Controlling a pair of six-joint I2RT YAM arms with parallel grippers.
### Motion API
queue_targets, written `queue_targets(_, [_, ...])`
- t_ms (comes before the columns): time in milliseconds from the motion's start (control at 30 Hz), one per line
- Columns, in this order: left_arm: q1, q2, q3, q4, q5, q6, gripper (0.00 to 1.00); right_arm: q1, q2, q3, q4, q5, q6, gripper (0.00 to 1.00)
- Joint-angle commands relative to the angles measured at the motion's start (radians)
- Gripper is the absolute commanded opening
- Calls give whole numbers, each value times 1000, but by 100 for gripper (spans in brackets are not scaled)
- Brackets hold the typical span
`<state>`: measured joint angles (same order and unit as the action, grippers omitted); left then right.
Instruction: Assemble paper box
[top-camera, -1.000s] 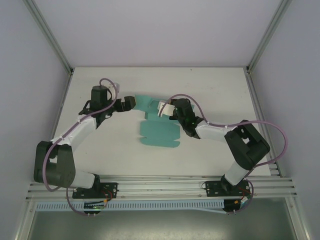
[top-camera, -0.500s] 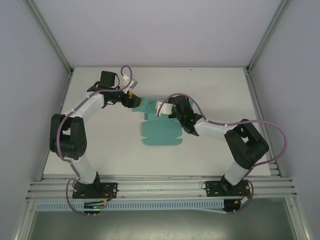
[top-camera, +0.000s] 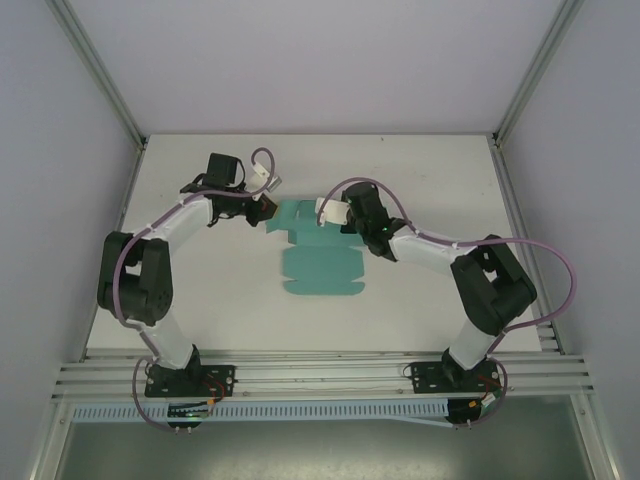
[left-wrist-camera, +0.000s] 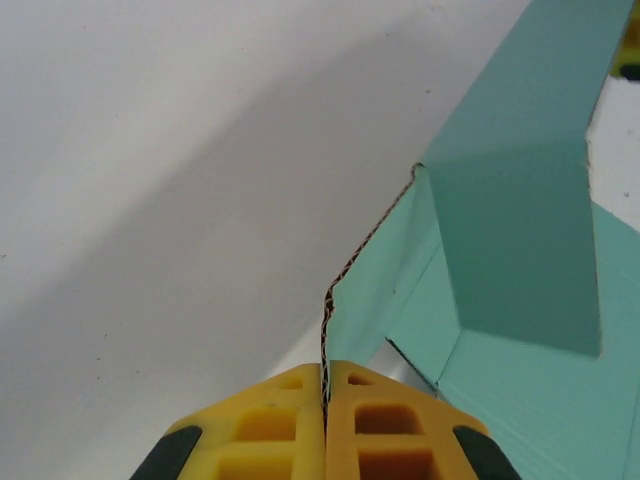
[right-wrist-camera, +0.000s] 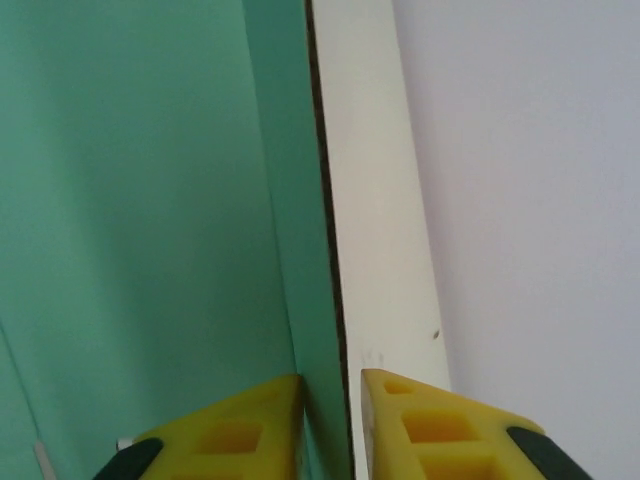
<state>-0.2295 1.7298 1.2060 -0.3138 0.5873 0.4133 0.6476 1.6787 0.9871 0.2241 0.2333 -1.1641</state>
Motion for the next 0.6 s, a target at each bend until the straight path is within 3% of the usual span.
queue_targets(0, [-12,-47,-5,35,-28,64,0,-36,18,25,-72,-15,34,23])
queue_targets(167, [-42,-26,9,9,-68,93,0,-63,30,35,-80,-14,40,21])
queue_targets(300, [-45,-26,8,32,-85,61,0,-61,14,-14,25,21,32,0])
queue_targets(433, [-52,-35,-41,141,-97,-20,0,-34,12,-50,139,114,11,0])
queue_targets(567, [-99,-100,-129,292,-180,-92,0,-5,32,-42,191,201,22,0])
